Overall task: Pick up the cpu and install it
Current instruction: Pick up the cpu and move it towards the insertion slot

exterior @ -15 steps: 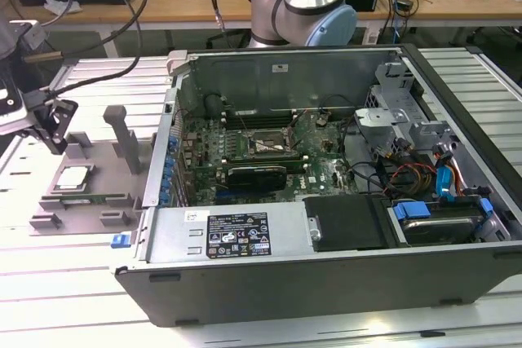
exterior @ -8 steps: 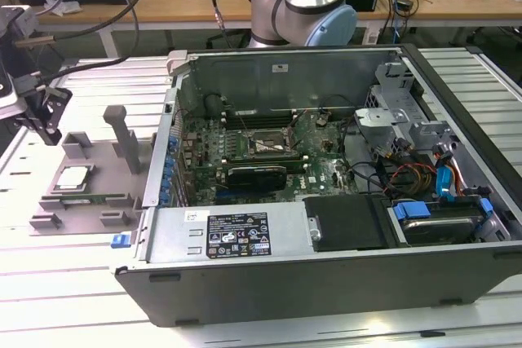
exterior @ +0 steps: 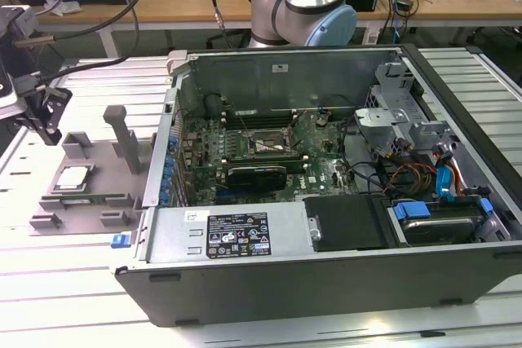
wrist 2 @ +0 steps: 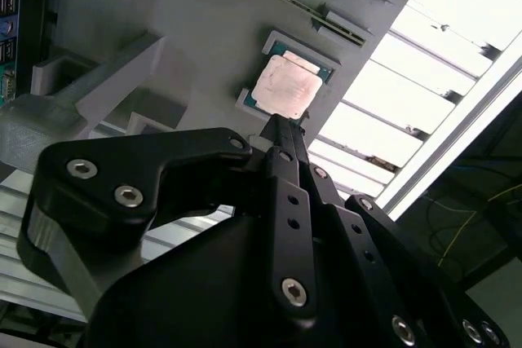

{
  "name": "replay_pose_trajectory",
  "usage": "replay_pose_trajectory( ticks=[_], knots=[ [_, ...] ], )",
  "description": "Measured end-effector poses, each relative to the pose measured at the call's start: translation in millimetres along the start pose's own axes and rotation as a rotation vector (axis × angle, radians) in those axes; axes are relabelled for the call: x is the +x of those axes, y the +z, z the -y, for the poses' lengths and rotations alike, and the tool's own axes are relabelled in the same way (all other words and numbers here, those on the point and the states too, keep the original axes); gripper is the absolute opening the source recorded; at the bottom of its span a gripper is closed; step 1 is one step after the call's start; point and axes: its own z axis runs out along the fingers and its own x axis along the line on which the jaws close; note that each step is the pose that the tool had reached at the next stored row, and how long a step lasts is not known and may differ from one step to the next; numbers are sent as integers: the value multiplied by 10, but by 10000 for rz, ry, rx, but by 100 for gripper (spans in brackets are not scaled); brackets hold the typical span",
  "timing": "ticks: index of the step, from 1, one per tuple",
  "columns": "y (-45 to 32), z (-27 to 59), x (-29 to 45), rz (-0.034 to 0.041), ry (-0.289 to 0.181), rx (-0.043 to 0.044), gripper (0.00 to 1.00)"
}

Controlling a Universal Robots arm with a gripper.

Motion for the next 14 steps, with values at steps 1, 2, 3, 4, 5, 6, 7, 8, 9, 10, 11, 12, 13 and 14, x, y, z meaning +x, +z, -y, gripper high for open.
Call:
replay_pose_trajectory(
  ticks=[1,2,3,4,5,6,7,8,9,10,11,12,13,14],
  knots=[
    [0,0,0,0,-1,0,11],
    [0,0,0,1,0,0,11],
    [0,0,0,0,0,0,11],
    [0,0,0,1,0,0,11],
    [1,1,1,3,0,-1,11],
    [3,1,4,5,0,0,11],
    [18,3,18,9,0,-1,11],
    [56,7,33,9,-1,0,11],
    [101,11,46,10,-1,-1,11],
    [125,12,52,10,-1,0,11],
    [144,13,55,10,-1,-1,11],
    [167,15,60,10,-1,-1,11],
    [187,16,63,10,0,-1,11],
    [226,18,68,10,-1,-1,11]
  ],
)
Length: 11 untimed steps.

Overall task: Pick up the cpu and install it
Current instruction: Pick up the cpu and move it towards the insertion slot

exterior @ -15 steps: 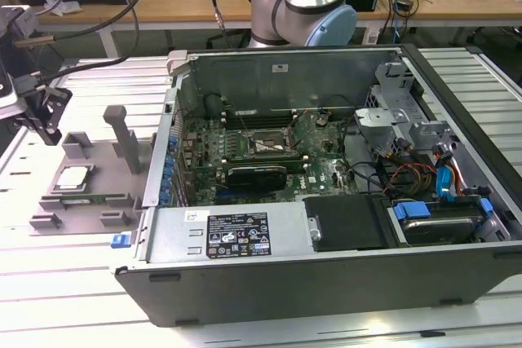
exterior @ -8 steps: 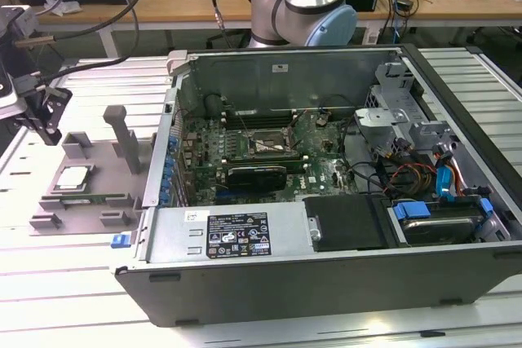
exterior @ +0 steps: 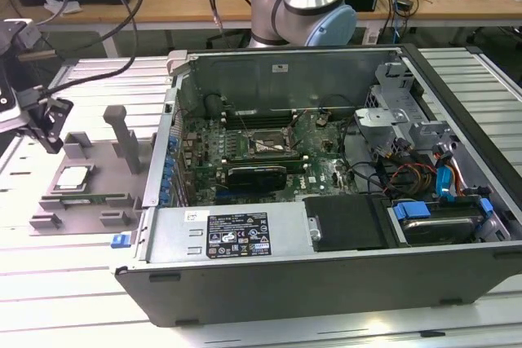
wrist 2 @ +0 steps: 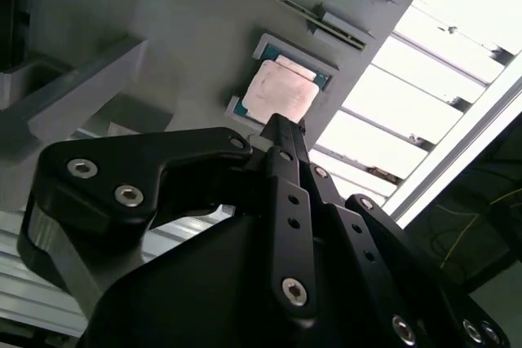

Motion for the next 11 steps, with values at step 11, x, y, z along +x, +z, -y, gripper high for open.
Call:
replay_pose_trajectory(
  ticks=[11],
  knots=[
    [272,13,25,2,-1,-1,11]
  ],
)
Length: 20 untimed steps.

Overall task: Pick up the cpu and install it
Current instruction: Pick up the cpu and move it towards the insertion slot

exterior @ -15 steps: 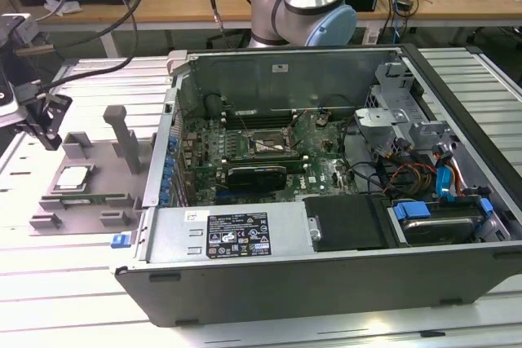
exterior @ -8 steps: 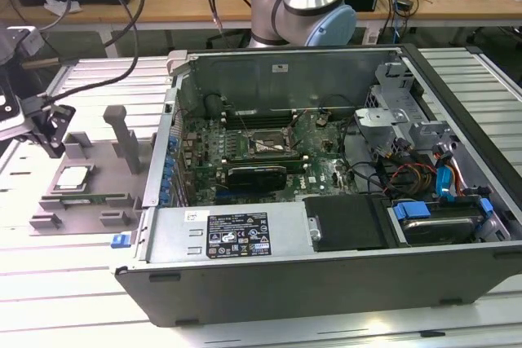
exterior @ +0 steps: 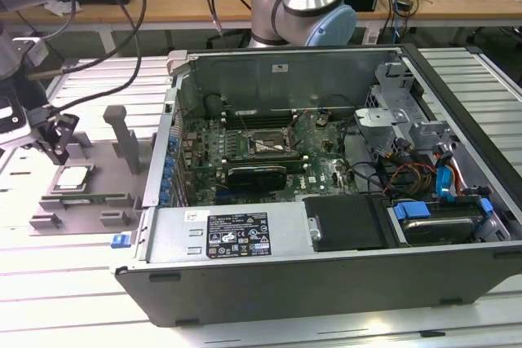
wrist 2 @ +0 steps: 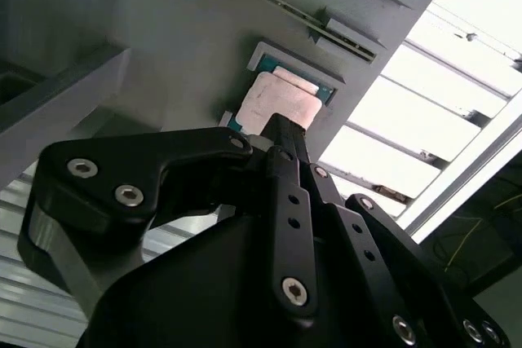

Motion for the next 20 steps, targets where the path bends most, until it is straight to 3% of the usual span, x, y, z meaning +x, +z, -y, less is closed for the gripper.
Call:
replay_pose_trajectory(
  ticks=[2,9,20],
  knots=[
    [75,4,3,0,-1,0,11],
    [226,-7,25,67,-13,11,11],
    [377,-14,70,80,-150,43,11]
  ],
)
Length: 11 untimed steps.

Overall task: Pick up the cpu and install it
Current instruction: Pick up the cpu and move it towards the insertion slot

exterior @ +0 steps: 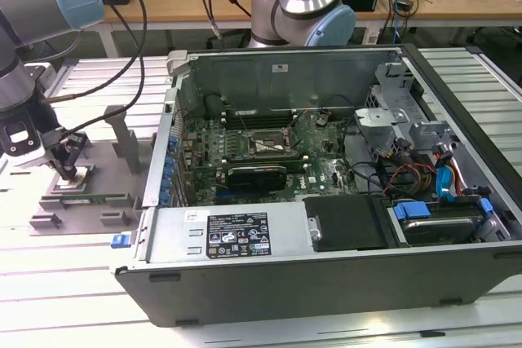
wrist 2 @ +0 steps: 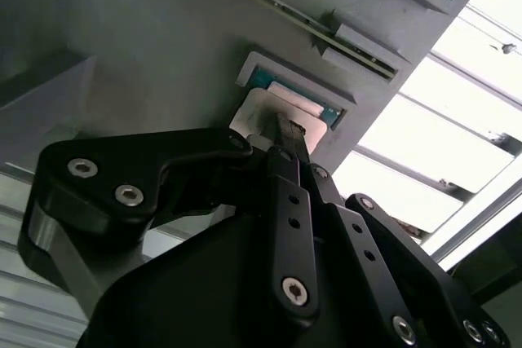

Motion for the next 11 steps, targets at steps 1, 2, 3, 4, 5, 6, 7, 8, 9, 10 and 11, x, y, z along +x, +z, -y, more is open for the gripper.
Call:
replay_pose_trajectory(
  ticks=[1,2,3,4,5,6,7,8,9,10,11],
  knots=[
    [0,0,0,-1,-17,8,11],
    [1,0,-1,1,-19,13,11],
    [1,0,0,1,-19,18,11],
    [2,0,0,2,-19,24,11],
    [2,0,0,3,-19,29,11],
    [2,0,0,3,-19,33,11],
    [2,0,0,4,-18,39,11],
    [2,0,0,4,-19,46,11],
    [1,0,0,4,-19,52,11],
    [2,0,0,4,-20,61,17],
    [2,0,0,5,-20,74,29]
  ],
)
